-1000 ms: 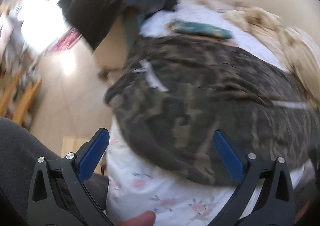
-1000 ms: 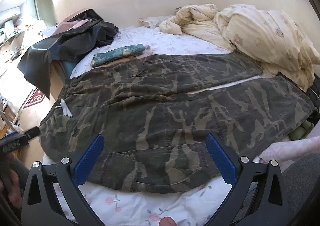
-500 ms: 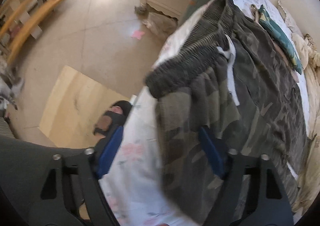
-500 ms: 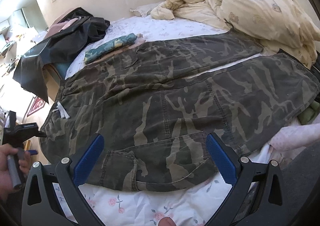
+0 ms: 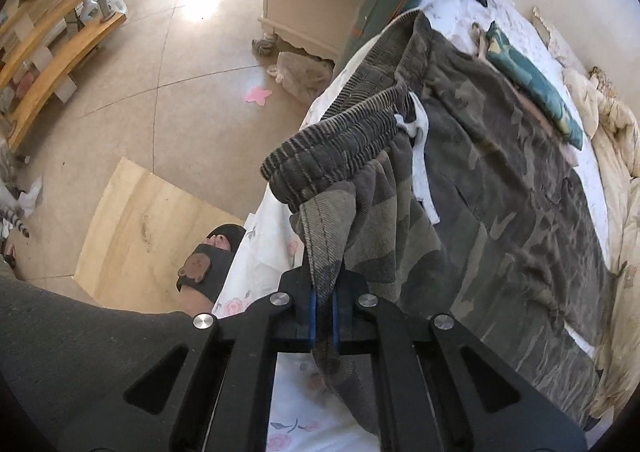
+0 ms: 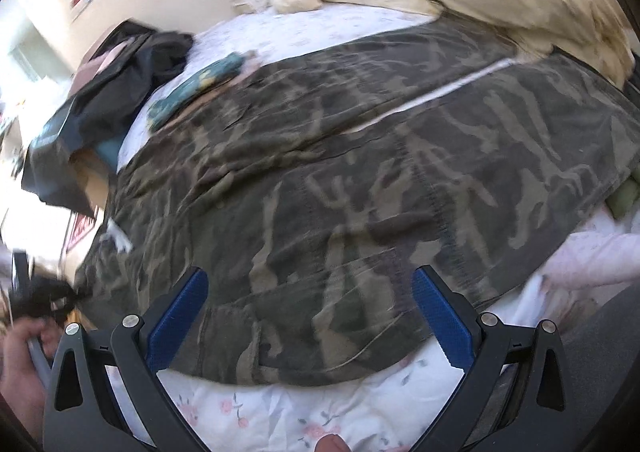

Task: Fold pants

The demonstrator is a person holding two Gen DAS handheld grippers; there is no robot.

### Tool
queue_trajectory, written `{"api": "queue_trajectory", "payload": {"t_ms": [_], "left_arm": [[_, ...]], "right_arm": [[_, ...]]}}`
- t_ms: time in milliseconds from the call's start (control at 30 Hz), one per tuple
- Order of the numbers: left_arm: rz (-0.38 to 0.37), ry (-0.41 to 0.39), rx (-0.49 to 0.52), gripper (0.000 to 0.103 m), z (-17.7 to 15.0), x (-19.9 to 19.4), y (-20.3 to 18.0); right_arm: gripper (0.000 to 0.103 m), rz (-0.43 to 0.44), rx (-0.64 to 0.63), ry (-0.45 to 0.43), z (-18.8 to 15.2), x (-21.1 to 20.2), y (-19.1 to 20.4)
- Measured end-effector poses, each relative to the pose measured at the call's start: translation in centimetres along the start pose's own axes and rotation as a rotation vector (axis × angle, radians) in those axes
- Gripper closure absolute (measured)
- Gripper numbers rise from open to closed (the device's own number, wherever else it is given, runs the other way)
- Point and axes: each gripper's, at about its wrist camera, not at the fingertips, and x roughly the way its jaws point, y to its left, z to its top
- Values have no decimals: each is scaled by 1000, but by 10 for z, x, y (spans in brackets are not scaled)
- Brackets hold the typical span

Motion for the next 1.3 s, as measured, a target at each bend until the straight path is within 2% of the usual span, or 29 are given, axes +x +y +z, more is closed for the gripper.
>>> {"api": "queue_trajectory", "payload": {"t_ms": [133,233,300,367,400,533,600,700,733,900,1000,1067,1100,1167,1233,1267,1300], "left_arm": [[-13,-24,23,101,1,-7,-7],[-16,-39,28,101,0,-12,-9],[-52,-9,-19,100,0,-11,-5],[-80,28,-52,101,2,-9,-3],[-75,16,-47,101,2,-10,-3],[-81,18,-45,101,3,-10,-6],[-79,19,-34,101,2,-9,-9],[-70,18,-26,101,2,-7,-10],[-60,17,-22,101,3,-6,-11],[-28,15,-2,101,2,-2,-14],[-20,6,12,101,2,-3,-17],[-12,6,10,101,2,-2,-18],[-10,9,7,101,3,-1,-18],[-11,12,3,101,3,0,-20],[-14,15,5,101,4,1,-23],[-18,15,7,101,4,1,-23],[-20,14,12,101,4,0,-24]], "right_arm": [[0,-39,134,-12,45,-12,-42],[0,-117,284,-5,88,-22,-93],[1,-199,392,17,114,-27,-136],[8,-255,454,24,130,-34,-172],[13,-299,477,45,142,-37,-194],[13,-455,480,95,176,-45,-252],[16,-524,517,137,184,-47,-286],[28,-608,578,195,185,-46,-325],[34,-603,602,207,185,-45,-335],[34,-738,565,307,193,-26,-365],[34,-785,582,325,192,-21,-377],[37,-776,598,370,187,-13,-382],[40,-777,590,391,186,-9,-382],[53,-780,557,412,186,-3,-379],[74,-768,529,437,186,1,-375],[78,-776,501,437,187,2,-372],[85,-783,476,433,188,2,-368]]}}
